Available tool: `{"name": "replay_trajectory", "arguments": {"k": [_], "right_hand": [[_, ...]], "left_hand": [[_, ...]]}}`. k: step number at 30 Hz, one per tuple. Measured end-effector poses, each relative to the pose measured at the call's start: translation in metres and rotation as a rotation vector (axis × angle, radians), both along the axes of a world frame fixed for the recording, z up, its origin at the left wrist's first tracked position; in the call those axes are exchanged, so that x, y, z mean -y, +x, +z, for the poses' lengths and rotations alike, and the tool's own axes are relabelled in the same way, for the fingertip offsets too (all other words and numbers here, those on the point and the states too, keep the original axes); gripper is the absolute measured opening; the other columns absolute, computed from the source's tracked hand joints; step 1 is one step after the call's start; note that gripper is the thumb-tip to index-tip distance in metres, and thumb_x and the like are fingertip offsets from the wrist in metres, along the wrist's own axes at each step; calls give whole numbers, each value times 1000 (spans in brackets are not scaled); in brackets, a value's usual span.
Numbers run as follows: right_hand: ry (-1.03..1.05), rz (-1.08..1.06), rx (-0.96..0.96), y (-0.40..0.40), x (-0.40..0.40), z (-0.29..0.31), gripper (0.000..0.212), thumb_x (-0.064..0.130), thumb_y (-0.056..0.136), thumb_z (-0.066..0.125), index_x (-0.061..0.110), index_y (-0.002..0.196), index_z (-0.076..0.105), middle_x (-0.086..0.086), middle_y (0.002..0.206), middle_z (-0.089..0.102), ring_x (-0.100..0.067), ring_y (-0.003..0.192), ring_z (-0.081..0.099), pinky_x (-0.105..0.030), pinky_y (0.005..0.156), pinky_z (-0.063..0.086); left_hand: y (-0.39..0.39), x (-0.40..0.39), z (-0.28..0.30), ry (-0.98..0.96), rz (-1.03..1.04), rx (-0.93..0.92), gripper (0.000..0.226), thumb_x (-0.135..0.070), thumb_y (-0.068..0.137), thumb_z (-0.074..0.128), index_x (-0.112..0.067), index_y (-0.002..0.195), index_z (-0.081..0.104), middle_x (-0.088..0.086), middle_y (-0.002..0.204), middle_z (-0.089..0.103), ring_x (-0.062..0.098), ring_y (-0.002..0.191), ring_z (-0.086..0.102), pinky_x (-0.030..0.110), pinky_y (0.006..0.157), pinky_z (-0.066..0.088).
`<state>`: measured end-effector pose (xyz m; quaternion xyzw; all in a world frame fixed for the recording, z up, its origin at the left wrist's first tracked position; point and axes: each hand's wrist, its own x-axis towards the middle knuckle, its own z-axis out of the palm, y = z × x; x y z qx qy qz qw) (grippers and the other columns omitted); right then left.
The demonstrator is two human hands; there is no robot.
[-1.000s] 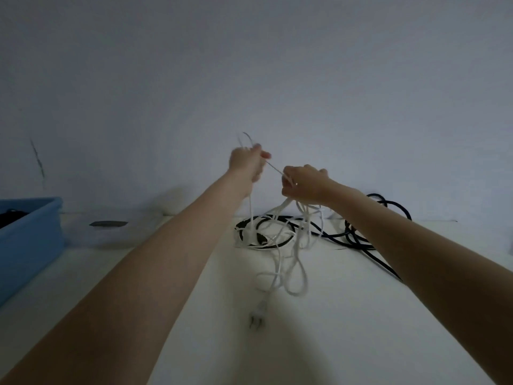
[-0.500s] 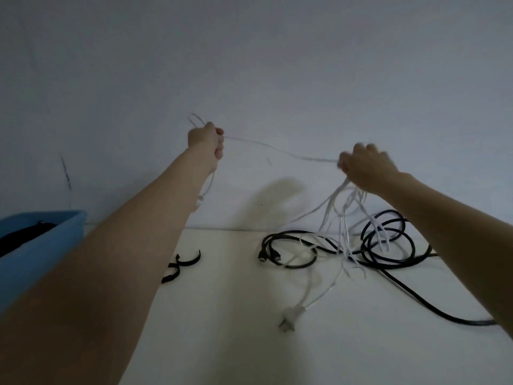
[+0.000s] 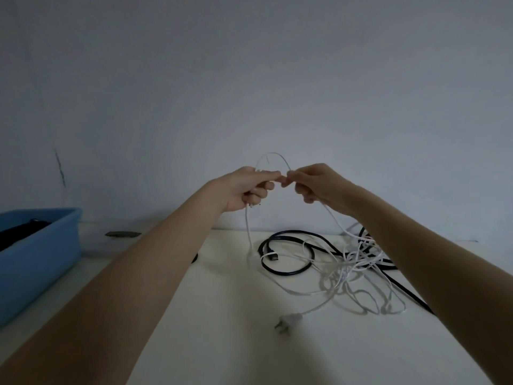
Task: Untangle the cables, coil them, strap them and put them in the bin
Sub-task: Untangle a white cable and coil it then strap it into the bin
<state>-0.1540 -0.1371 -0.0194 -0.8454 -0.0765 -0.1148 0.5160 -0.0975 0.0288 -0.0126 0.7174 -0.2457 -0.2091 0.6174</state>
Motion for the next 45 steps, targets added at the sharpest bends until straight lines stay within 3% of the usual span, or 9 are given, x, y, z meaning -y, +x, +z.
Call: {"name": "replay_trajectory", "arguments": {"k": [5,9,12,16,21,30,35,39,45], "right_hand": [[40,-46,64,-8,25,0,22,15,97,47,9,90,68,-1,68,38,-11,60,32,-20,56,28],[-387,-83,121,-4,15,1,22,17,96,51,10,107,69,3,83,67,5,67,50,-9,59,35],[-512,-81,125,3,7,-3,24,18,95,52,8,109,69,17,51,56,7,45,44,-7,51,32],[-561,-35,104,1,11,-8,24,13,93,55,10,113,68,5,90,63,6,68,50,-10,67,36],[-416,-78,44,-1,8,-3,33,-1,92,48,10,120,63,5,102,60,-4,90,50,-7,69,37],[-61,219,-66,-6,11,-18,19,4,96,45,10,82,57,6,60,38,-5,53,31,-18,54,26],[276,71,-32,-3,22,-17,25,16,99,44,11,74,51,6,53,25,-7,46,22,-19,45,20],[516,-73,-75,2,22,-20,28,19,99,43,13,73,47,8,46,26,-6,38,21,-16,38,16],[246,-83,-163,-3,27,-35,28,32,97,47,11,79,48,7,47,35,-7,41,25,-16,38,23]], "left_hand": [[5,-8,-16,-9,-69,-80,38,-42,95,46,-8,105,60,-11,55,42,2,38,26,10,32,17],[-3,0,-15,-25,-165,-141,50,-51,94,39,-7,103,60,-6,66,53,2,42,35,9,32,25],[-7,3,-14,-14,-175,-178,50,-52,96,35,-7,94,58,-3,66,59,1,39,38,9,31,24],[0,-3,-17,-54,-194,-216,60,-59,94,29,-7,91,58,-1,69,58,1,37,38,9,29,23],[-3,-2,-16,62,-262,-211,42,-44,99,33,-11,83,52,-6,59,51,0,30,30,9,27,18],[-5,4,-15,-27,-400,-280,42,-38,100,31,-15,68,44,-7,51,40,0,27,26,10,28,14],[-5,10,-30,-207,-348,-313,41,-40,100,28,-17,68,40,-8,45,37,2,29,27,11,33,27],[-17,26,-27,-379,-295,-258,33,-27,103,28,-12,78,45,-7,42,42,4,27,29,14,55,51],[-3,25,-7,-697,-127,-302,32,-21,103,29,-11,78,45,-5,40,43,5,21,27,15,26,18]]}}
